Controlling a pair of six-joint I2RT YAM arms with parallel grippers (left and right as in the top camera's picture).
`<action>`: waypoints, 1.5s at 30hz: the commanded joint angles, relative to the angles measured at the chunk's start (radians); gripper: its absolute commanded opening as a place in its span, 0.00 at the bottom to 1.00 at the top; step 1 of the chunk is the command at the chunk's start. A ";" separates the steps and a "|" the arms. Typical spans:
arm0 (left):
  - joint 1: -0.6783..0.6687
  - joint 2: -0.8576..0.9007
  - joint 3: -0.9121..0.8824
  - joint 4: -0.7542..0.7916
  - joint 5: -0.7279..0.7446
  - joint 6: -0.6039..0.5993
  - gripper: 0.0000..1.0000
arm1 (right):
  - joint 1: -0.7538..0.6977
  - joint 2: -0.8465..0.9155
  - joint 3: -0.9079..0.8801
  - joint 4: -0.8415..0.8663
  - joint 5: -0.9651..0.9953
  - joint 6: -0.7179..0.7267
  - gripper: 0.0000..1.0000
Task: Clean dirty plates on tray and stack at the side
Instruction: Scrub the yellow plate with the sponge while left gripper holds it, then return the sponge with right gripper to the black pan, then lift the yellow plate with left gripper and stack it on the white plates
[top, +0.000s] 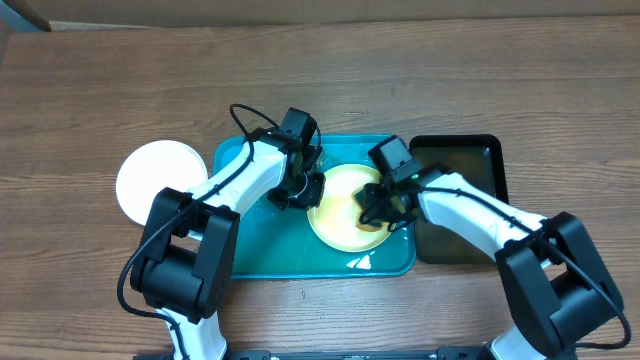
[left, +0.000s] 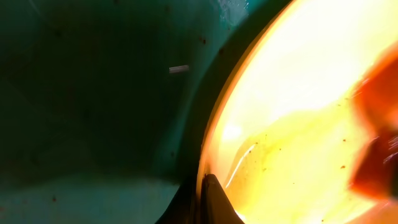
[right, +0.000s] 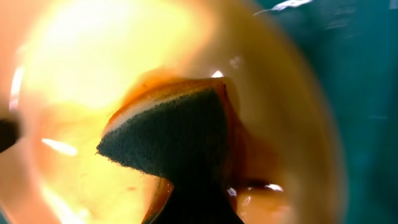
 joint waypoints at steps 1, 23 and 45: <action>0.005 0.024 -0.021 -0.017 -0.052 -0.002 0.04 | -0.044 0.011 0.004 -0.045 0.180 -0.045 0.04; 0.005 0.024 -0.021 -0.040 -0.053 -0.002 0.04 | -0.056 -0.101 0.060 -0.030 0.354 -0.034 0.04; 0.005 -0.120 0.059 -0.088 -0.261 -0.063 0.04 | -0.257 -0.293 0.074 -0.386 0.354 -0.035 0.04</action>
